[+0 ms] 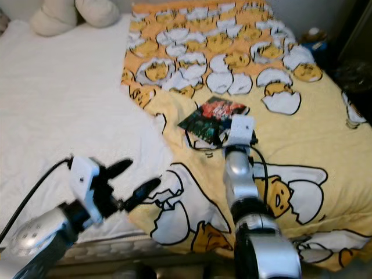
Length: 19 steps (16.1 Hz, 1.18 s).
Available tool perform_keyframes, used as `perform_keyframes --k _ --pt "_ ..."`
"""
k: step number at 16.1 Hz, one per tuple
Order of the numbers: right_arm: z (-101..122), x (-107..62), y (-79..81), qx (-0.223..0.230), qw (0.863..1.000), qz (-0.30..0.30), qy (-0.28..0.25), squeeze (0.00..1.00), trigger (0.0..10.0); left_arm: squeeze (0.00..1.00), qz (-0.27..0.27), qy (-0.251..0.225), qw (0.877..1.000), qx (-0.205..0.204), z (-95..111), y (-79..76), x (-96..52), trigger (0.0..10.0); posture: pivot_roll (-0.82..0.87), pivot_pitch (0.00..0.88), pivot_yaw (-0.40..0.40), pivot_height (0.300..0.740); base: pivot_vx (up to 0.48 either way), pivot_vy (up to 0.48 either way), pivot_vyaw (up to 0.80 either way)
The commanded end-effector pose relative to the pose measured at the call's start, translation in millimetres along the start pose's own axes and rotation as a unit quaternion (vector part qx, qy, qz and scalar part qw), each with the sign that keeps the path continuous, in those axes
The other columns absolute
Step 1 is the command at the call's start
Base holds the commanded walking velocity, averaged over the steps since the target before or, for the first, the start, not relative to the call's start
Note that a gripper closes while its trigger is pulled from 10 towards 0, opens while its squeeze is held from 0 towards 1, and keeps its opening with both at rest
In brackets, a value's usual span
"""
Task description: Clean up the room
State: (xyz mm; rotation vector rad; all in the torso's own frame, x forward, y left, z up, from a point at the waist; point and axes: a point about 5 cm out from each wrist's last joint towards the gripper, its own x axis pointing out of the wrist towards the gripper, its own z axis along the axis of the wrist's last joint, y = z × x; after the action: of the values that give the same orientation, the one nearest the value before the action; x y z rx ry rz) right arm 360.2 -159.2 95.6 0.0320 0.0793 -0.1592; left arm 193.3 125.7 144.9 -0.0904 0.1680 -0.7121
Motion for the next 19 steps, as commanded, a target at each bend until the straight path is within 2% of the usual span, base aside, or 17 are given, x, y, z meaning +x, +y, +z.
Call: perform_keyframes --k 1,3,5,7,13,19 --pt "-1 2.4 0.1 0.009 1.0 -0.006 0.01 0.0 10.0 0.0 0.009 0.007 1.0 0.003 3 1.7 -7.2 10.0 0.22 0.19 0.099 0.719 0.0 0.0 0.0" --pt "2 5.3 5.0 0.008 1.0 0.004 0.013 0.0 10.0 0.0 0.015 0.011 1.0 0.002 4 0.4 -10.4 10.0 0.22 0.219 0.096 0.719 0.0 0.0 0.0" --pt "2 8.2 15.8 0.018 0.999 0.034 0.037 0.0 10.0 0.0 0.02 0.017 1.0 -0.011 2 -7.3 -12.2 10.0 0.22 0.257 0.079 0.719 0.0 0.0 0.0" --pt "5 10.1 24.7 0.008 0.997 0.054 0.047 0.0 10.0 0.0 0.025 0.016 0.999 -0.02 2 -11.7 -13.7 10.0 0.22 0.28 0.06 0.719 0.0 0.0 0.0" --pt "19 12.5 50.6 -0.02 0.994 0.106 0.034 0.0 10.0 0.0 0.05 0.004 0.998 -0.04 3 -17.5 -15.9 10.0 0.23 0.298 0.026 0.719 0.0 0.0 0.0" --pt "6 9.0 53.7 0.036 0.99 0.1 0.089 0.0 10.0 0.0 0.057 0.008 0.997 -0.043 1 -18.8 -16.2 10.0 0.24 0.303 0.016 0.719 0.0 0.0 0.0"
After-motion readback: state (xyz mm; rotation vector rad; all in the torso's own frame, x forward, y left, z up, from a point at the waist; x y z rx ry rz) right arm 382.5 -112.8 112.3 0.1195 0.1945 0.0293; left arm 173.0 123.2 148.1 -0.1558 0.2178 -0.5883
